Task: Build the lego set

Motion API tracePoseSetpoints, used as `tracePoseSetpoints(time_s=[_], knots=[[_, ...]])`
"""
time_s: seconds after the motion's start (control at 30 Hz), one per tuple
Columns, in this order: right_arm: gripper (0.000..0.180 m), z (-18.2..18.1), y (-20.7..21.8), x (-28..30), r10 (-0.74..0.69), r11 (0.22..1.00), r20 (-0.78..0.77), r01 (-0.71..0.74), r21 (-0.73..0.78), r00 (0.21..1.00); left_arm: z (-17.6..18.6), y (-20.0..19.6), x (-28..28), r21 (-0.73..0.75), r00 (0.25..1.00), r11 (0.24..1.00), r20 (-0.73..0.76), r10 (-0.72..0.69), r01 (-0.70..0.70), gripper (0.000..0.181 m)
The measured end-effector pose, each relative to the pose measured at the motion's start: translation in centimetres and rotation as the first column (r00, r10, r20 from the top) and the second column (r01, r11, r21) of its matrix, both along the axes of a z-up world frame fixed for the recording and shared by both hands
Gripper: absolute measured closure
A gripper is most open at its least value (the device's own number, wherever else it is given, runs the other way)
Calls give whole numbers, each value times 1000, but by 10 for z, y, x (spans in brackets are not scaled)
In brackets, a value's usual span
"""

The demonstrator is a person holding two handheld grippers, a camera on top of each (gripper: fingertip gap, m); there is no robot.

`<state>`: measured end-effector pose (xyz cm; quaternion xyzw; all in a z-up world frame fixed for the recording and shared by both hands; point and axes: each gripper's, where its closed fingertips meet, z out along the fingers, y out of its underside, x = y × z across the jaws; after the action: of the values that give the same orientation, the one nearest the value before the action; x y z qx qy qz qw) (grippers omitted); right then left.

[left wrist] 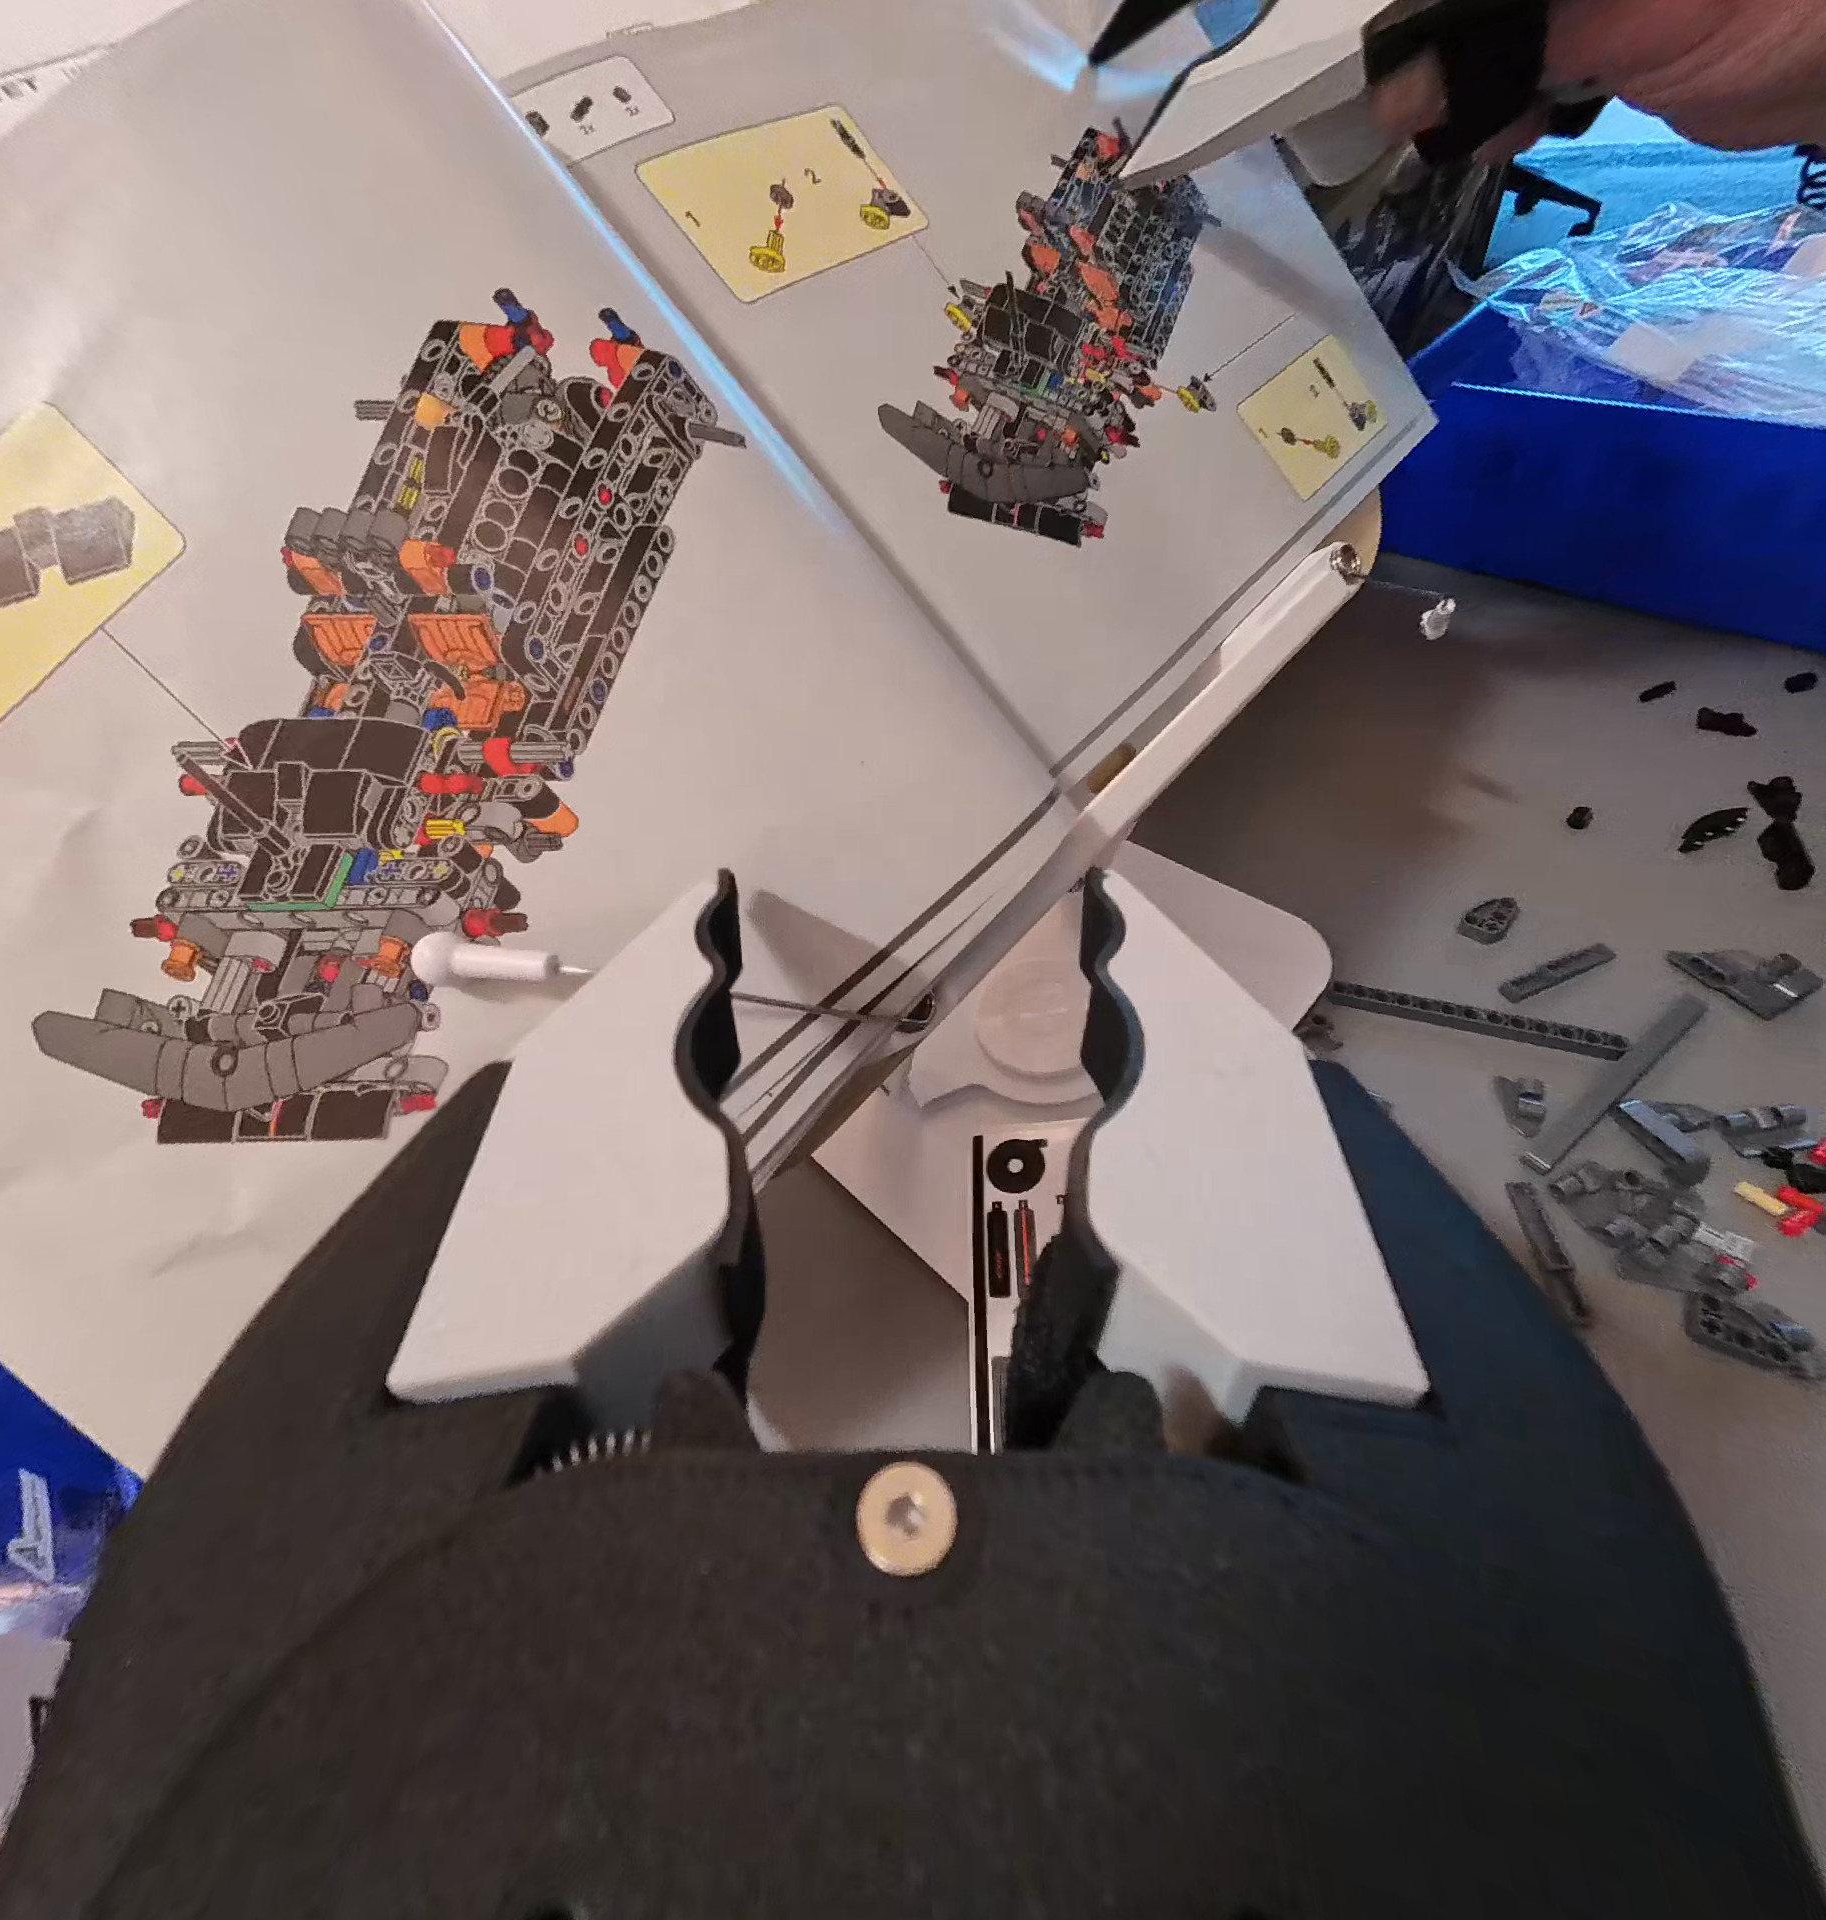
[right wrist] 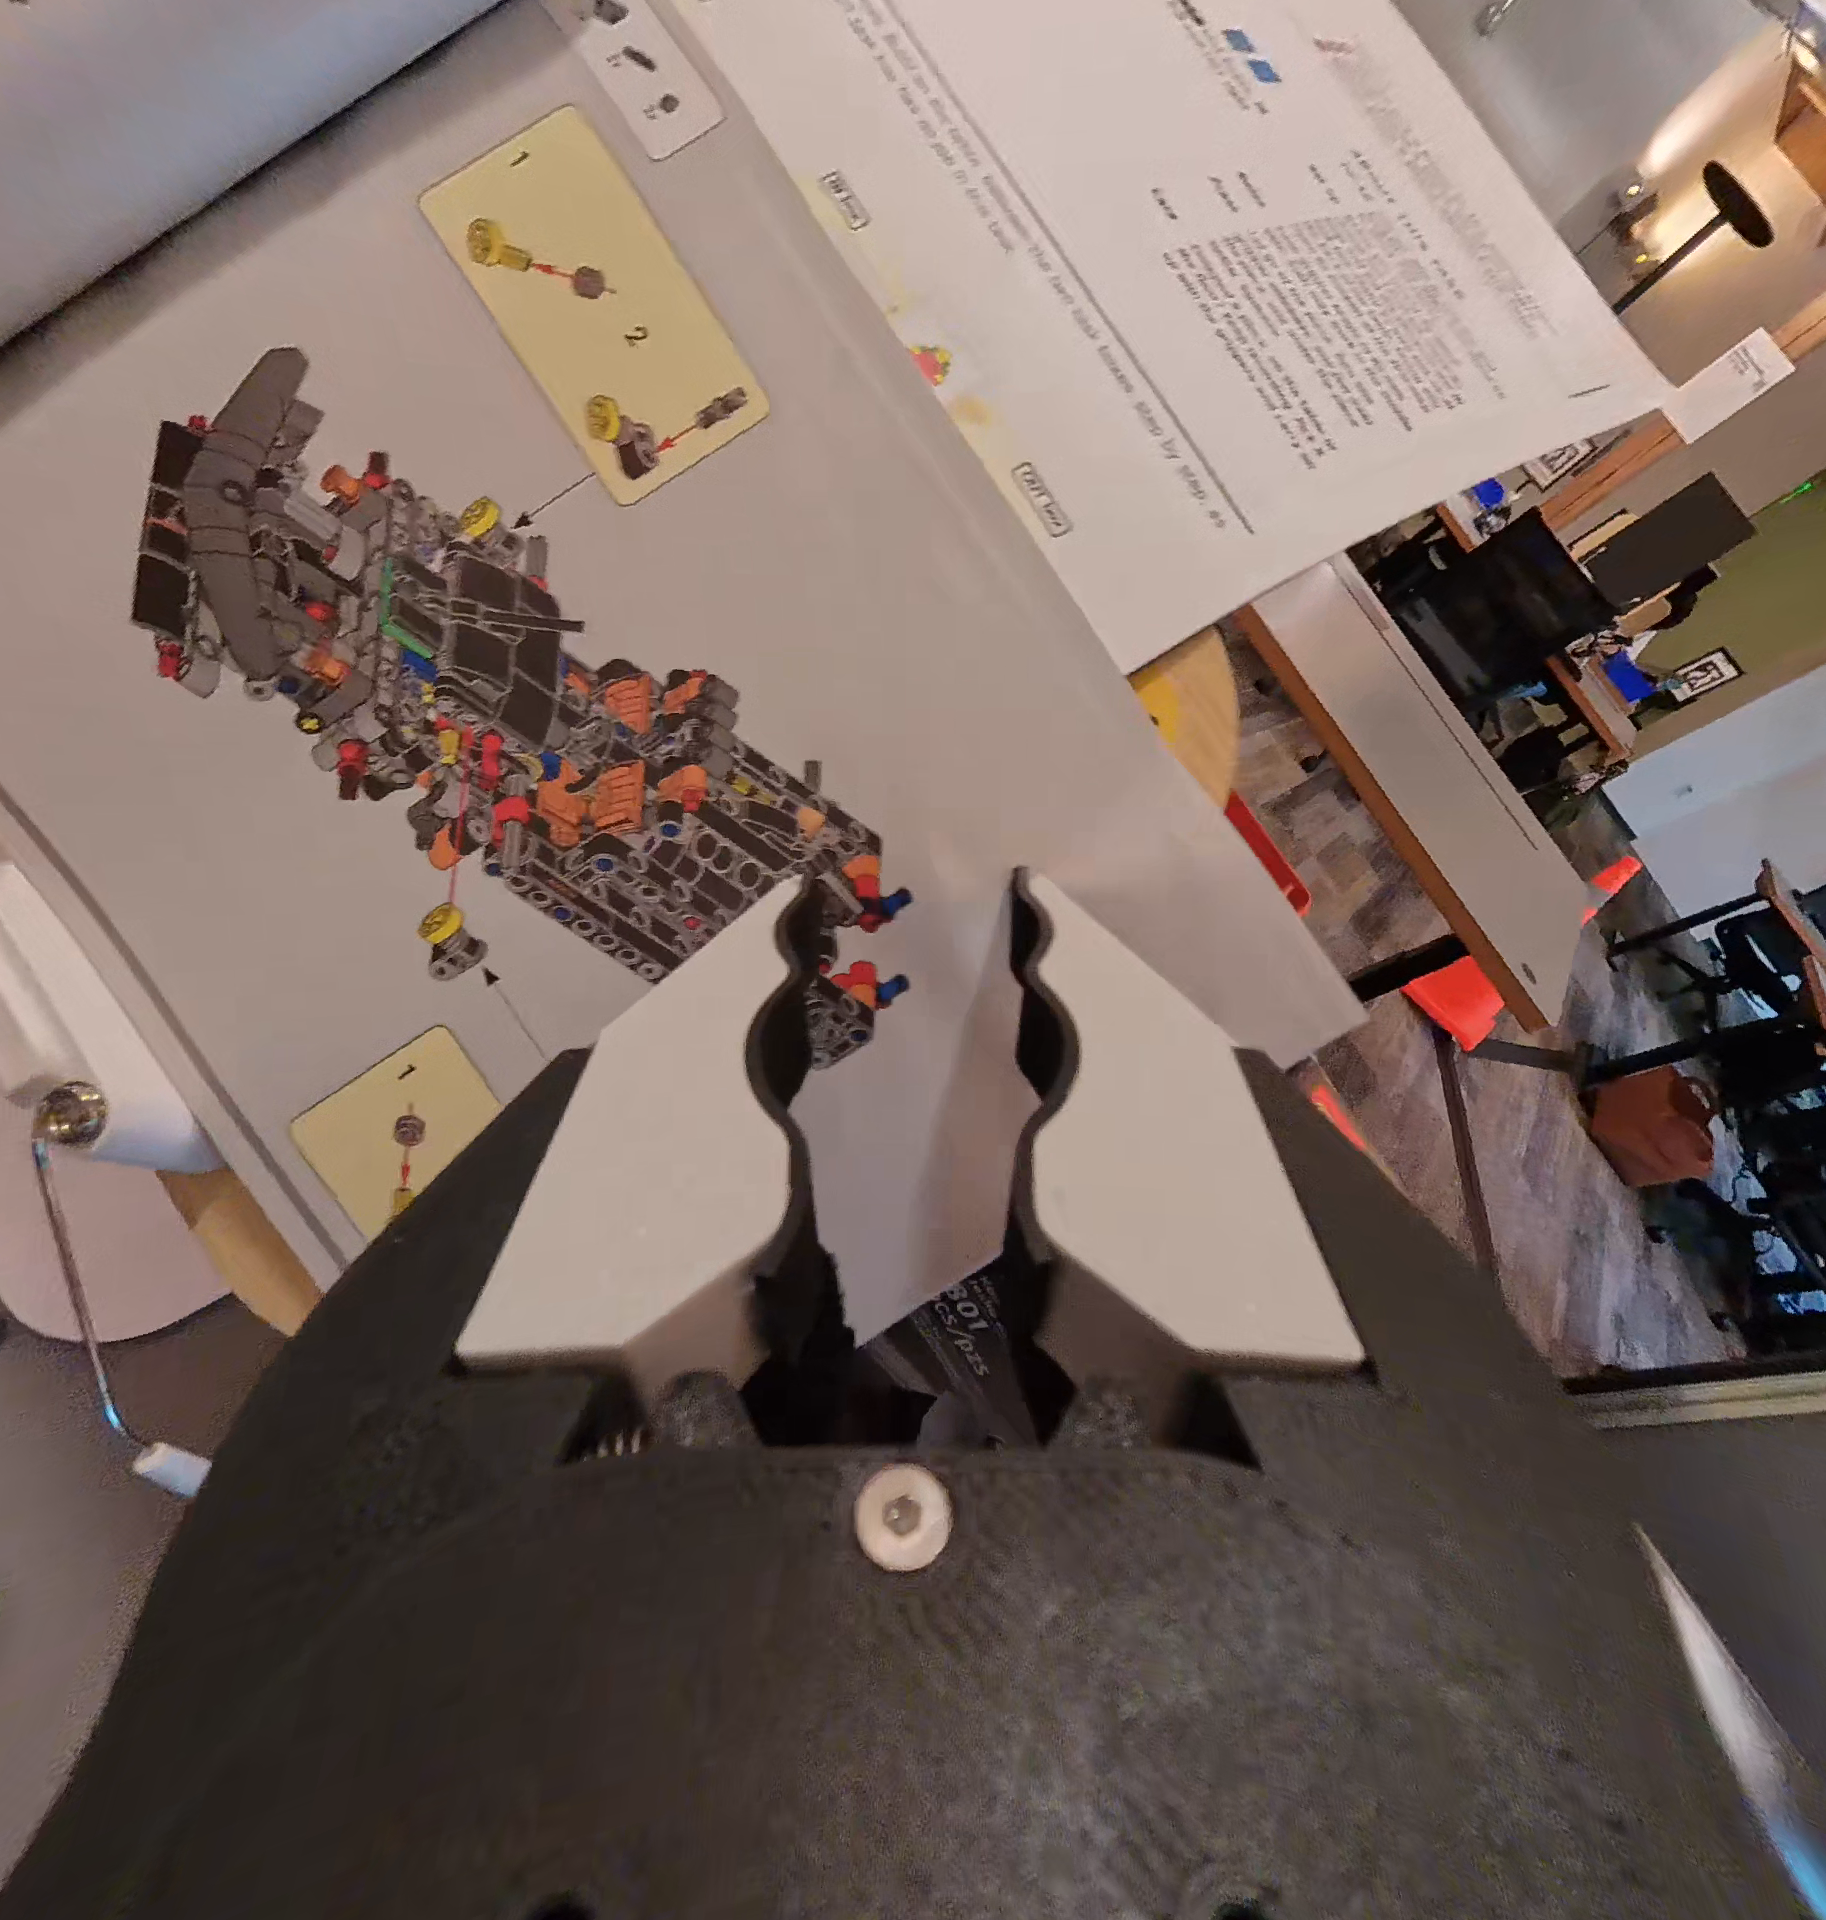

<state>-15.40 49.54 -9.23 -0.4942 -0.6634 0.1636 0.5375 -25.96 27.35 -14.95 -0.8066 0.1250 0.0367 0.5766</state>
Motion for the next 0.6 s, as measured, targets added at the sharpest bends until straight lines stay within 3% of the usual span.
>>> tracePoseSetpoints(time_s=[0.07, 0.13, 0.2, 0.33, 0.6], knots=[[153, 0, -1, -1, -9, 1000, 19, 8, 24, 1000, -1, 0, 2, -5, 1000, 1000, 10, -6, 7, 117], [113, 9, 1, -1, -18, 999, -13, 19, 38, 1000, 1, -1, 4, 2, 1000, 1000, -2, -5, 5, 117], [94, 10, 7, -1, -24, 1000, -14, 24, -17, 1000, 6, -3, 4, 15, 999, 1000, -36, -5, 6, 117], [93, 11, 11, -4, -8, 998, 0, 8, -57, 1000, 10, 2, 4, 3, 999, 1000, -46, -16, 17, 117], [118, 11, 11, -1, -13, 1000, 18, 13, -5, 1000, 7, 9, 2, 1, 999, 1000, -33, -23, 23, 119]])
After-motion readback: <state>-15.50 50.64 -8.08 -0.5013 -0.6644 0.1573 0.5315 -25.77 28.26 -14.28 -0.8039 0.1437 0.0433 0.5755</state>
